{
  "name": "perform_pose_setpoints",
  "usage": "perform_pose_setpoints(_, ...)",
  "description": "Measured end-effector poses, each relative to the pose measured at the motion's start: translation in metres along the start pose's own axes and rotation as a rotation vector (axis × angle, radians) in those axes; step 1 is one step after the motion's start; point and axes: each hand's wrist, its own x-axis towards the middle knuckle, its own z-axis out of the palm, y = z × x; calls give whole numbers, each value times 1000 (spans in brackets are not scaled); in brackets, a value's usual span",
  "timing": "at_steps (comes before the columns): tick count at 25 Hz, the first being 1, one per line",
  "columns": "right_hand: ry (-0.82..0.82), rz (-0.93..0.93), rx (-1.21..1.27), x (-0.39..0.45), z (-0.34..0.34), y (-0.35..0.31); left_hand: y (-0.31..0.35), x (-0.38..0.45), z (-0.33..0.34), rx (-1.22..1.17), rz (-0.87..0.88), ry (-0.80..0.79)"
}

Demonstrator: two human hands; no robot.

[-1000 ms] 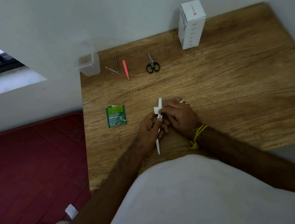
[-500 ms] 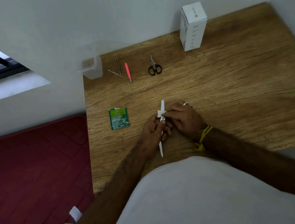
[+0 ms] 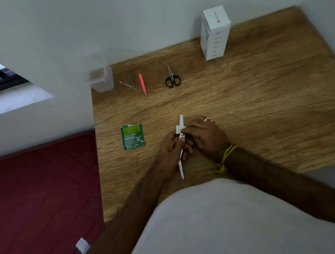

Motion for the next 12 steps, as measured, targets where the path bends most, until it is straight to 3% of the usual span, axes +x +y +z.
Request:
perform_pose_setpoints(6, 273, 312, 205, 2, -8, -8, 3, -1, 5, -142, -55, 26)
perform_pose_setpoints(12, 203, 176, 158, -10, 3, -20, 1, -1, 5, -264, -76, -9)
